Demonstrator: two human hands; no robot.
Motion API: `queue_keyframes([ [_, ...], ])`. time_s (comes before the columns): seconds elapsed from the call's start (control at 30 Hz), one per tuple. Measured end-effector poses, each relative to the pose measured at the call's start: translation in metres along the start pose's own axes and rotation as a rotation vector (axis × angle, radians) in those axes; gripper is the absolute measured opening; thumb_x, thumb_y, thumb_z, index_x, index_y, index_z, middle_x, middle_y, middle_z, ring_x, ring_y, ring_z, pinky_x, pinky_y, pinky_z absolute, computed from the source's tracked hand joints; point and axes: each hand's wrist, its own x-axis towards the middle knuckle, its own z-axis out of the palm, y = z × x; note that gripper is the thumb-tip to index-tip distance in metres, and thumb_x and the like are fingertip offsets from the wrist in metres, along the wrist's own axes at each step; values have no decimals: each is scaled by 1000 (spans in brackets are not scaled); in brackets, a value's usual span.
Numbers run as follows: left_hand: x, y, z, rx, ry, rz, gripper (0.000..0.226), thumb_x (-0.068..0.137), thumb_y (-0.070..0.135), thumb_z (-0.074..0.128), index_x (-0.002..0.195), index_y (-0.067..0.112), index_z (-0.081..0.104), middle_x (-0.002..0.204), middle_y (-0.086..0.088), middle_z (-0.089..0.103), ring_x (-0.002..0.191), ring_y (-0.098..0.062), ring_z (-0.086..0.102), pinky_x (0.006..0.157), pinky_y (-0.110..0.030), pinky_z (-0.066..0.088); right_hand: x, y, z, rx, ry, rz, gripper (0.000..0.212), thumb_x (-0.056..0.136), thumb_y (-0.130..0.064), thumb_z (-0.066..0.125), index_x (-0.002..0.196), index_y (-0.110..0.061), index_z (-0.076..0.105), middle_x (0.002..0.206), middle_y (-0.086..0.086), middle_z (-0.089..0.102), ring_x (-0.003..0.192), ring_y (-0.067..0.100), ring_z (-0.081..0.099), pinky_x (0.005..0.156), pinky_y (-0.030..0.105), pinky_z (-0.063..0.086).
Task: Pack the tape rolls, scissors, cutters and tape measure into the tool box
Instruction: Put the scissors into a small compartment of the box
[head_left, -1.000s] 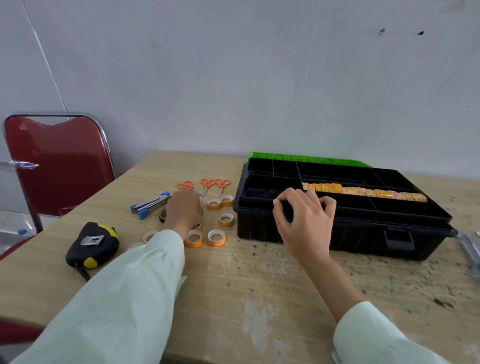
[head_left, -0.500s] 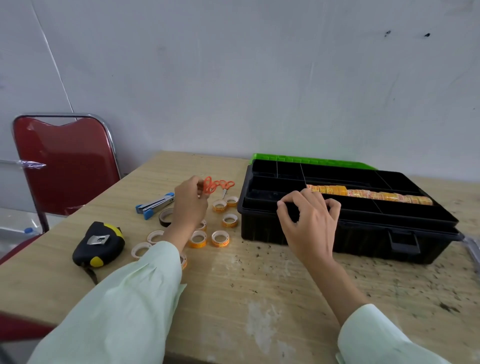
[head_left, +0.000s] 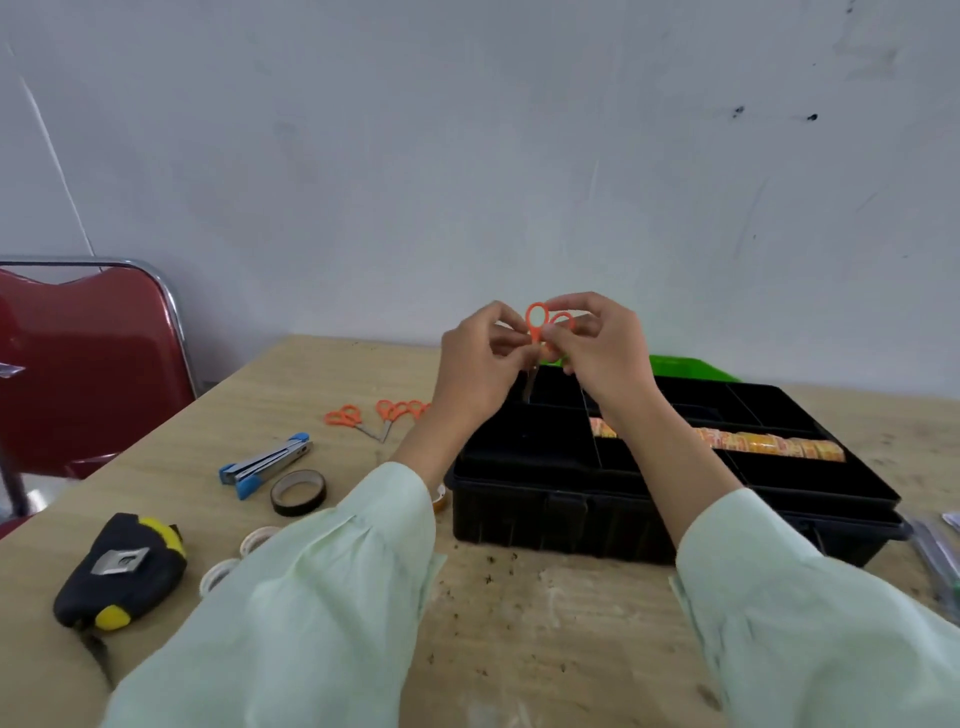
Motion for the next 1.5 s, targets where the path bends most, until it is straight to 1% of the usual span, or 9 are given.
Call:
queue_keyframes([
  [0.2,22,-30,-14,149,95,64,9,86,7,62,93,10,66,86,0,69,80,-9,64,68,-4,46,40,23,-7,-104,22,140,23,83,3,63,79,-20,64,71,8,69,47,6,60,48,15,43],
  [0.53,16,-112,-67,374,168,-284,13,88,4,58,99,7,64,92,-4,64,81,-12,57,63,-12,39,58,46,8,-416,-227,243,13,83,5,59,85,1,71,61,12,67,46,15,56,56,25,52],
  [0.67,9,-134,-81,426,166,-367,15,87,4,56,100,4,62,93,-6,63,84,-17,56,68,-21,41,65,41,13,-782,-287,130,13,82,-6,67,93,-1,72,91,12,70,66,19,59,62,32,50],
  [0.83,11,-152,-90,563,133,-384,17,85,1,57,100,4,63,102,-10,63,89,-20,56,76,-27,42,58,37,13,-933,-318,108,32,83,-8,67,105,-30,63,117,4,57,82,22,58,56,27,40],
  [1.0,8,-168,-93,845,-65,-483,37,90,16,53,127,11,53,132,-17,46,121,-33,41,100,-40,37,51,39,10,-899,-254,94,31,85,-4,61,102,-27,72,112,6,63,59,15,51,48,25,39],
  [1.1,9,-170,-91,1018,-195,-481,43,93,25,46,134,12,44,140,-15,39,127,-33,32,104,-40,30,48,39,8,-838,-235,70,29,87,-6,61,104,-25,74,119,8,62,66,21,57,57,28,45],
  [1.2,8,-165,-85,996,-131,-527,50,93,27,49,138,9,36,144,-17,31,129,-36,27,104,-41,30,44,38,2,-813,-199,37,33,87,-7,61,115,-22,68,126,9,56,95,25,58,73,31,46],
  [1.3,9,-164,-88,1009,-119,-585,60,92,31,49,143,10,26,147,-19,27,131,-38,26,106,-44,28,36,36,-5,-794,-224,9,42,87,-9,61,126,-23,59,125,8,56,89,19,53,75,32,47],
  [1.5,14,-177,-94,882,-44,-498,38,88,12,53,124,4,49,125,-21,50,118,-37,40,97,-39,32,19,35,0,-715,-233,1,32,87,-17,63,118,-24,63,112,4,61,87,20,61,81,41,54],
])
